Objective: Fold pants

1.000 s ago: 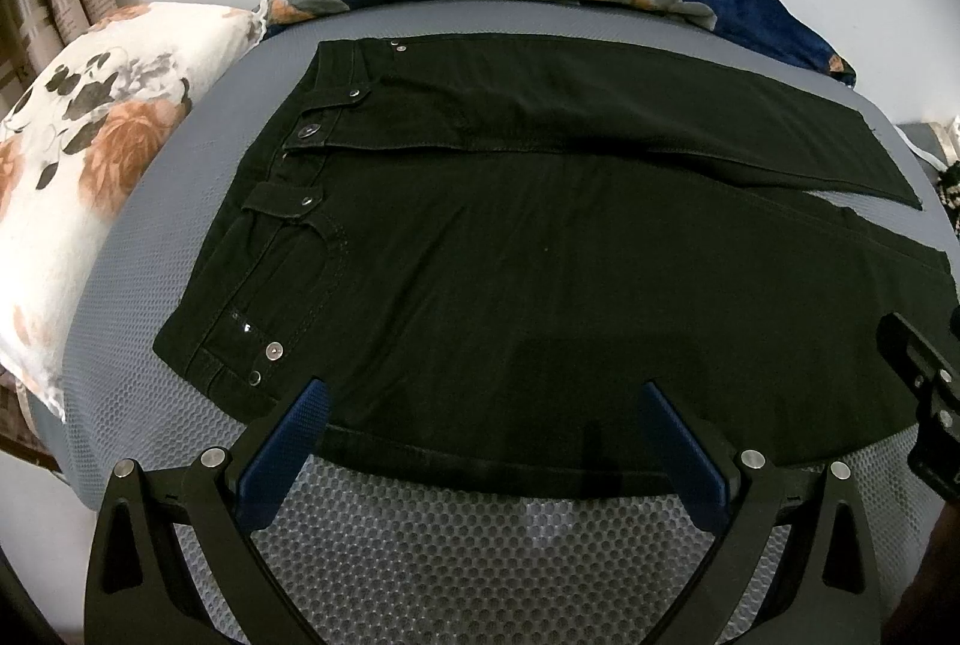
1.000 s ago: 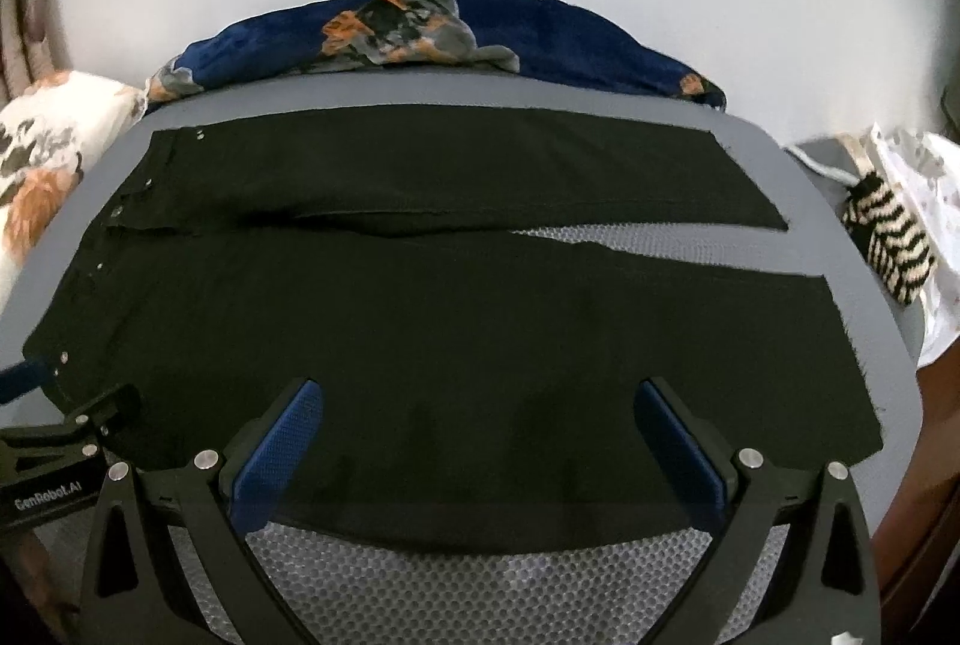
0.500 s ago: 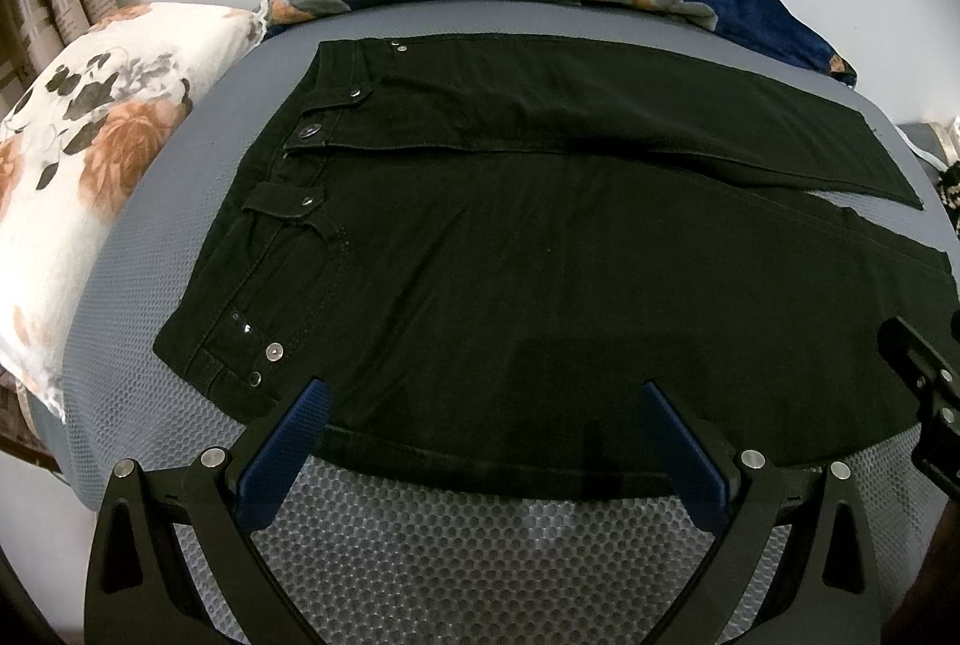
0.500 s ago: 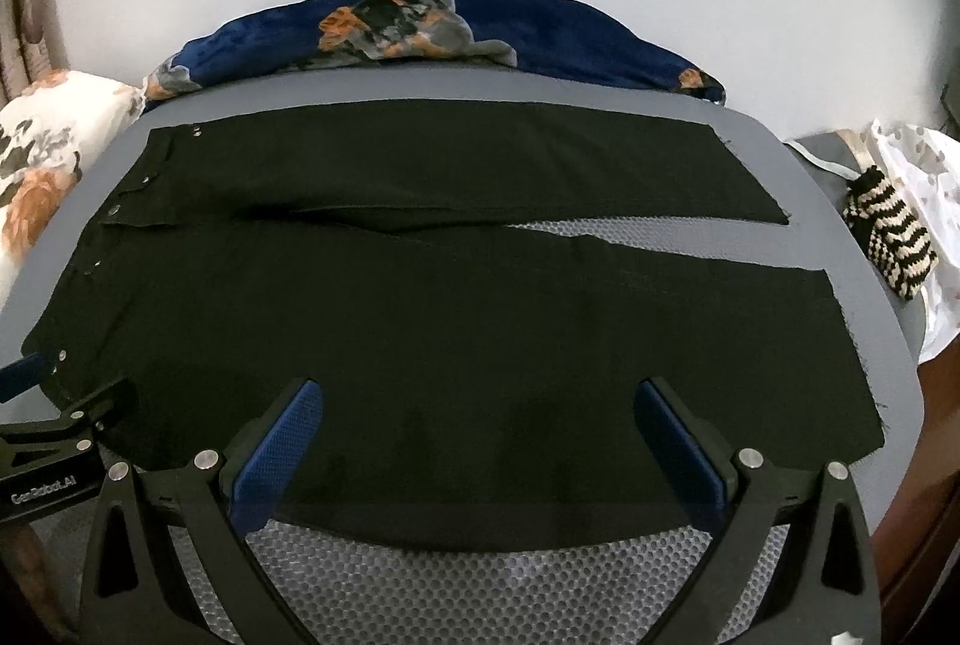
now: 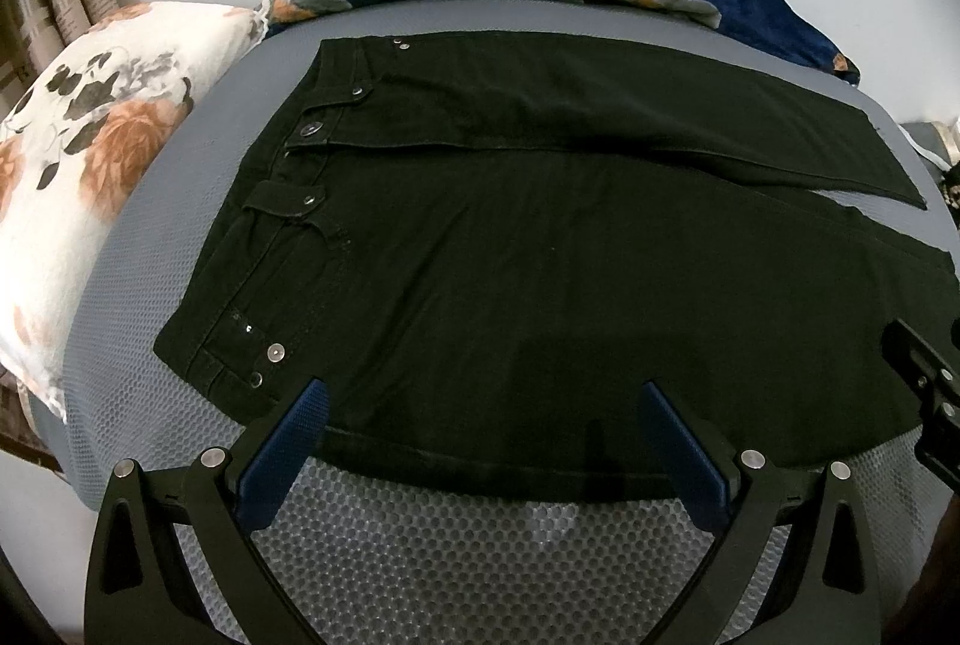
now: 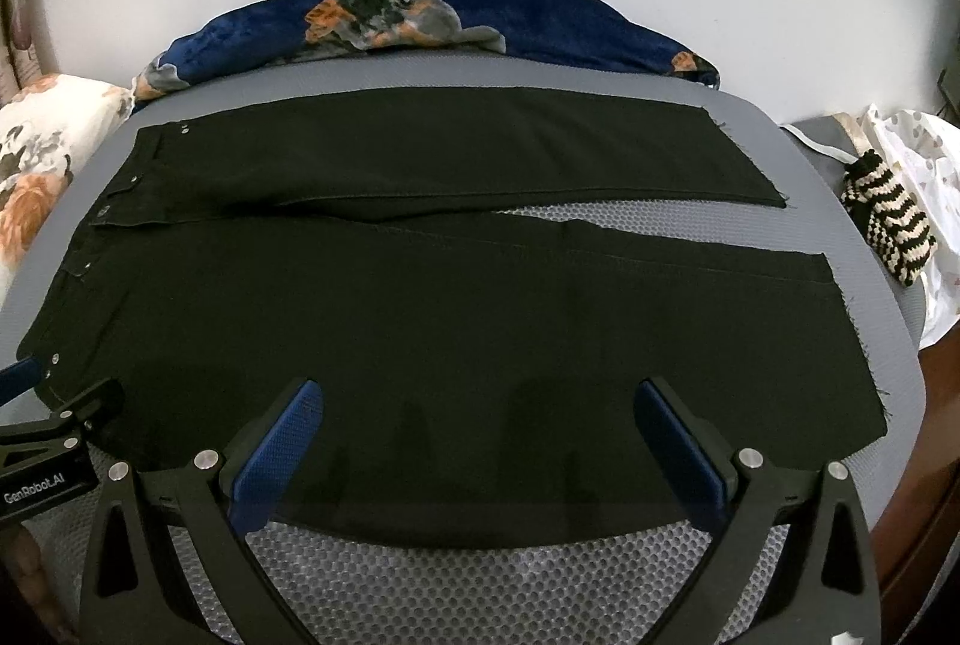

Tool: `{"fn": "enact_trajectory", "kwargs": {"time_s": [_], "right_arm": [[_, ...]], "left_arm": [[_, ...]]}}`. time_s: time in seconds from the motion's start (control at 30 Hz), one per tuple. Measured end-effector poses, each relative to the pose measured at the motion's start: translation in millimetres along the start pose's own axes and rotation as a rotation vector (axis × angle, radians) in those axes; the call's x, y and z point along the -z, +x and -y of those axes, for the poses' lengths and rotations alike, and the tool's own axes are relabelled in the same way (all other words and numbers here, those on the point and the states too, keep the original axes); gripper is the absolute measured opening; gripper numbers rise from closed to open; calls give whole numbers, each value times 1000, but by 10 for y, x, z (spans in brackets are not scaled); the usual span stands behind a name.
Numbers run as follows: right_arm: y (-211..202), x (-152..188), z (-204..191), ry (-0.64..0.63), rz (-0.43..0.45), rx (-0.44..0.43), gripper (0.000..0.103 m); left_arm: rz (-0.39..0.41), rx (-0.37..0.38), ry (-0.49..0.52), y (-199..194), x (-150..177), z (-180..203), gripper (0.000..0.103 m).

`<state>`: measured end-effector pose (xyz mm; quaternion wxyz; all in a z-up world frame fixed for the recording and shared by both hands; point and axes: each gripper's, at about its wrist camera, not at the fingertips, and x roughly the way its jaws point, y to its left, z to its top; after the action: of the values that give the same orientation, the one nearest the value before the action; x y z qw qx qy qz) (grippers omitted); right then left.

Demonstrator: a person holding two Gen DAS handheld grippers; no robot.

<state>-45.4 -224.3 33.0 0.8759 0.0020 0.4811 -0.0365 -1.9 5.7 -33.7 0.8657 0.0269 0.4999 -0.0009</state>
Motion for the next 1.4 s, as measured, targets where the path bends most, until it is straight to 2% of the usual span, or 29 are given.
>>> {"fn": "enact_trajectory", "kwargs": {"time_s": [0.97, 1.1, 1.3, 1.33, 1.37, 1.4], "right_arm": [[243, -10, -14, 9, -51, 22, 103], [228, -103, -13, 12, -19, -31, 103], [126, -454, 24, 52, 101, -212, 103], [128, -523, 17, 49, 123, -237, 103], [165, -614, -4, 39, 120, -254, 103], [199, -678, -23, 35, 108, -253, 103]], "left_arm": [[30, -35, 5, 67, -265, -118, 102], [30, -13, -4, 90, -411, -217, 102], [74, 2, -43, 117, -786, -572, 98], [78, 0, -46, 134, -859, -642, 93], [83, 3, -51, 151, -930, -714, 85], [87, 11, -59, 188, -1032, -820, 82]]}}
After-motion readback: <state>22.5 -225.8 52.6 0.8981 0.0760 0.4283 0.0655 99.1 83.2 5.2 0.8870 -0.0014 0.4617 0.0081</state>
